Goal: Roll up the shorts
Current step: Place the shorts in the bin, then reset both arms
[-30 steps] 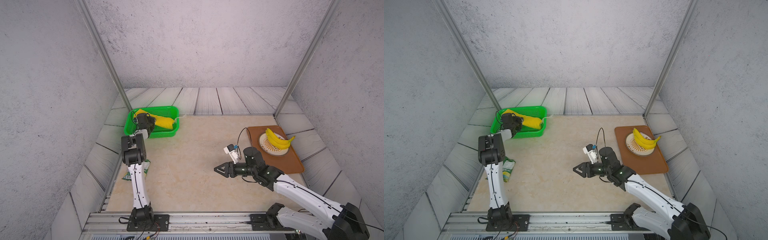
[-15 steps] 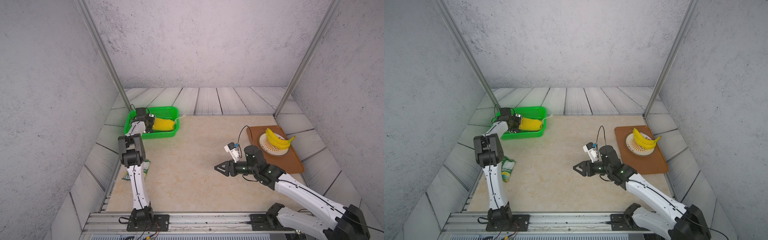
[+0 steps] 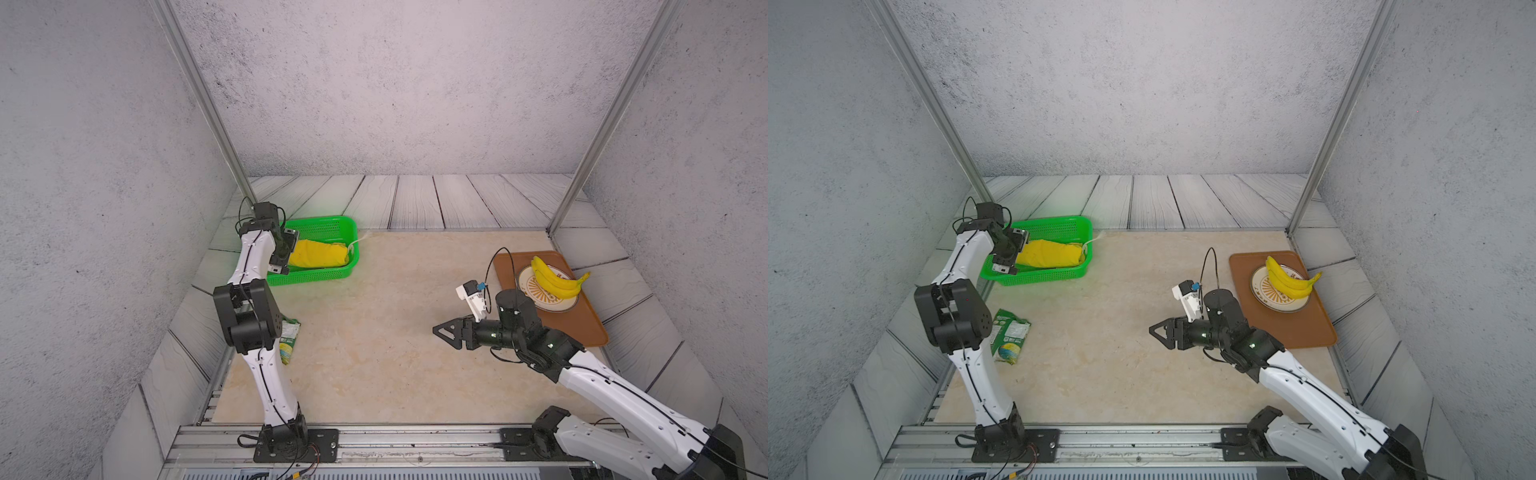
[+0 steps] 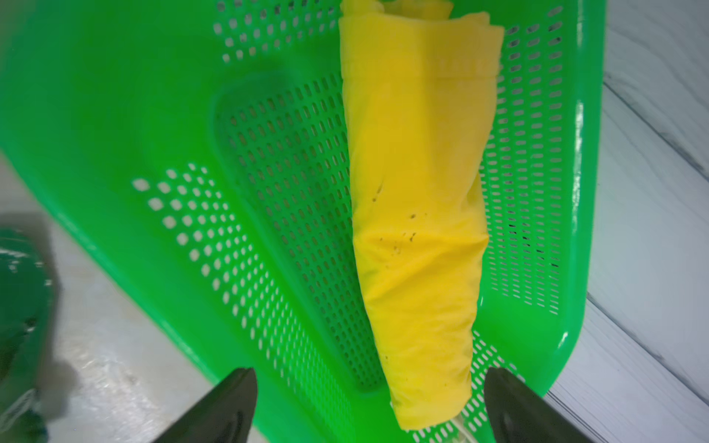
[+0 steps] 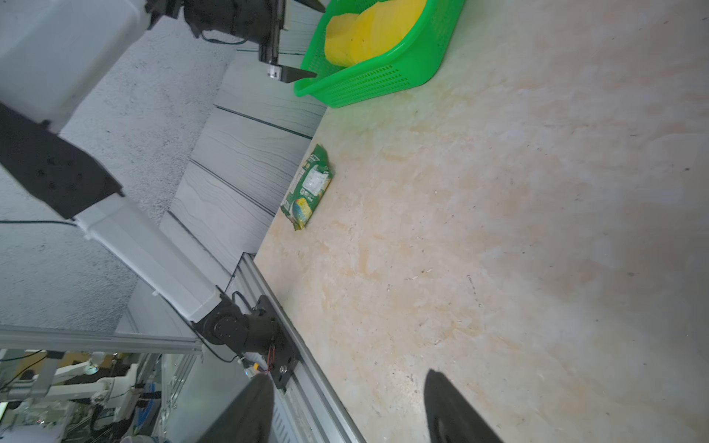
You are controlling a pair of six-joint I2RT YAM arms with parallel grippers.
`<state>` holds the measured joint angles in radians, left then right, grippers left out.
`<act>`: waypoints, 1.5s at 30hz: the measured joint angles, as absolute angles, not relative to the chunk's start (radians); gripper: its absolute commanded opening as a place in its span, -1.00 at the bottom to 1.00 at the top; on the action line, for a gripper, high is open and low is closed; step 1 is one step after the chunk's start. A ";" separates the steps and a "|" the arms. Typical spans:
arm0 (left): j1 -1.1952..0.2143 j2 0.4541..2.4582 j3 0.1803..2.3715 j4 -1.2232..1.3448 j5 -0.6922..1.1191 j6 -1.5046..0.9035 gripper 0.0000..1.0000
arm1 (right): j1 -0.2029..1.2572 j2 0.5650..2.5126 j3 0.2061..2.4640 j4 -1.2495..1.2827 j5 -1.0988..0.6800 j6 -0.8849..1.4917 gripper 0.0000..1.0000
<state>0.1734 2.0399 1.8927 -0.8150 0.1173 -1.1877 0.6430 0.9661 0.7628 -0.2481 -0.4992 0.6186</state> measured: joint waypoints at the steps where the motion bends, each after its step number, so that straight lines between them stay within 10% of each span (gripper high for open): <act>1: 0.175 2.011 1.873 -0.811 0.120 -1.169 0.97 | 0.643 0.977 0.783 -0.262 -0.490 0.616 0.39; 12: 0.141 1.555 1.480 -0.647 0.192 -0.839 0.96 | 0.570 1.157 1.023 -0.385 -0.252 0.521 0.96; 25: 0.051 1.030 0.797 -0.305 -0.116 -0.415 0.97 | 0.383 1.263 0.883 -0.186 0.340 0.380 0.99; 45: 0.009 1.458 0.509 0.411 -0.365 -0.205 0.99 | 0.161 1.408 0.387 0.611 0.599 0.099 0.98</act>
<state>0.0090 1.4582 0.5095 0.4107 -0.3653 -0.2050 0.1608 1.4078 0.3866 0.6113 0.5991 0.0994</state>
